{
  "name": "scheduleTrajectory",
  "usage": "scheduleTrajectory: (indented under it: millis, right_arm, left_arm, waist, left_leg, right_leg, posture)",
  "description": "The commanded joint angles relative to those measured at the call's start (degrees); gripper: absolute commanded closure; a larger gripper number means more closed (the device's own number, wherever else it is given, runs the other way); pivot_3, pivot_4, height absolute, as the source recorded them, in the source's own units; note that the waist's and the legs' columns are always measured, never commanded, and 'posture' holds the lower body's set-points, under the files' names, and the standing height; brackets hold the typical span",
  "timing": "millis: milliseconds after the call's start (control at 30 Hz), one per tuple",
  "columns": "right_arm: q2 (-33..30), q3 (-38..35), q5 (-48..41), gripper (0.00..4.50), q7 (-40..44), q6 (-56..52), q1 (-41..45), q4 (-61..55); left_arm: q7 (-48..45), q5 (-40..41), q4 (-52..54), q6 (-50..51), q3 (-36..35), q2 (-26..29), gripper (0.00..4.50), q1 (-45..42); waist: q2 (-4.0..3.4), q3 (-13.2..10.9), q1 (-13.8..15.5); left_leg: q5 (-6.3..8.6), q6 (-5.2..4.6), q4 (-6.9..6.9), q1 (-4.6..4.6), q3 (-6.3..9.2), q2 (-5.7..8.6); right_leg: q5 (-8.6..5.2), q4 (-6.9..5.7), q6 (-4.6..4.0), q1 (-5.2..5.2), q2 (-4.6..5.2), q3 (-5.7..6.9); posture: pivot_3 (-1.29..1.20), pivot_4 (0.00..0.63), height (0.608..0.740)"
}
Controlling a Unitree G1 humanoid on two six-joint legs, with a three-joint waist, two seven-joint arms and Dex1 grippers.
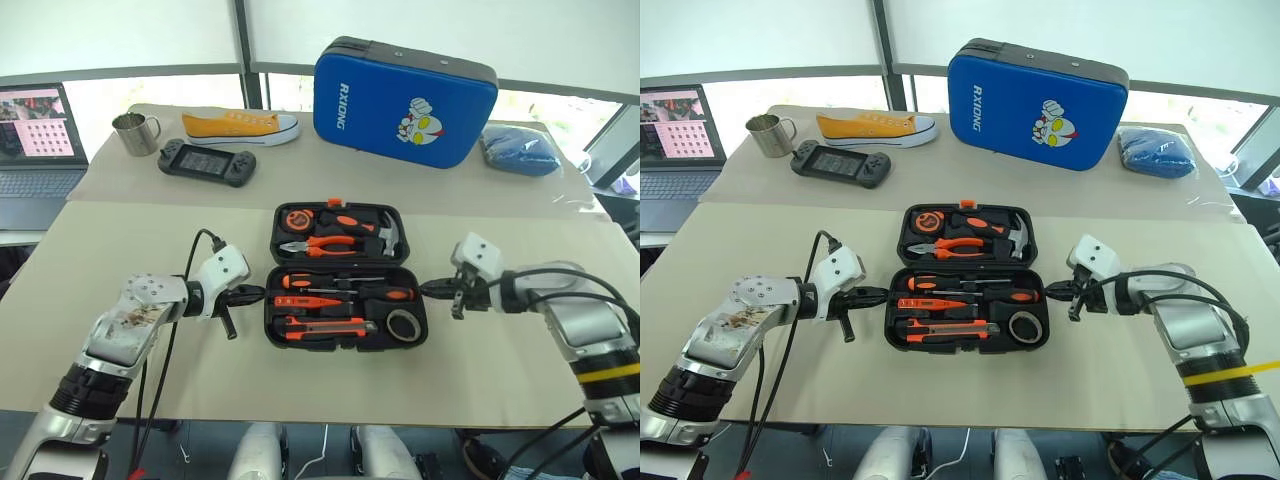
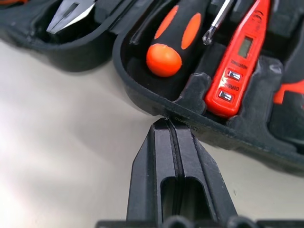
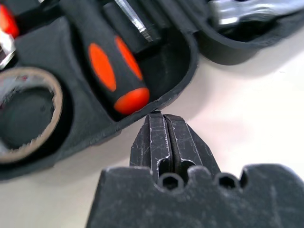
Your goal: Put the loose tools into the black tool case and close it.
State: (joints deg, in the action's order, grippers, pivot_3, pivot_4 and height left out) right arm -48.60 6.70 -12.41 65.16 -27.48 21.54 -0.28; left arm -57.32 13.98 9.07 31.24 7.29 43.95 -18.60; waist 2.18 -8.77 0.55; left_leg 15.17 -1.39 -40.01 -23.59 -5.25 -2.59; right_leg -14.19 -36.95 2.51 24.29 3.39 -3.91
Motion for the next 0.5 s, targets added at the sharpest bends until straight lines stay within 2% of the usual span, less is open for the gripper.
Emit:
scheduleTrajectory:
  millis: [33, 233, 500]
  right_arm:
    - [-1.1, -0.8, -4.1, 4.48, 4.4, 1.5, -3.8, -8.6]
    - [-4.3, -4.9, -6.9, 4.48, 4.8, 0.1, -14.8, -17.7]
    - [-5.8, -10.7, -9.9, 4.48, 1.8, -3.1, -26.0, -27.0]
  left_arm:
    - [-5.3, 5.9, 7.2, 2.3, -0.5, 1.3, 4.5, 2.4]
    - [-8.0, 7.1, 10.6, 3.1, -2.4, 6.5, 4.5, 9.1]
    - [-6.6, 7.4, 16.1, 3.1, -3.5, 8.4, 4.5, 17.6]
  waist:
    - [0.0, 0.0, 0.0]
    - [-0.01, 0.0, 0.0]
    - [-0.01, 0.0, 0.0]
  left_leg:
    - [0.01, -0.01, 0.0, 0.0, 0.01, -0.01]
    - [0.03, -0.03, 0.08, -0.01, 0.2, -0.02]
    - [0.03, -0.03, 0.12, 0.1, 0.3, -0.04]
  right_leg:
    - [0.0, 0.03, 0.0, 0.0, 0.0, 0.0]
    - [-0.01, 0.14, 0.0, 0.01, 0.01, 0.0]
    - [-0.03, 0.14, -0.02, -0.06, 0.01, 0.0]
  posture:
    - [0.0, 0.15, 0.74]
    - [0.0, 0.15, 0.74]
    - [0.0, 0.15, 0.74]
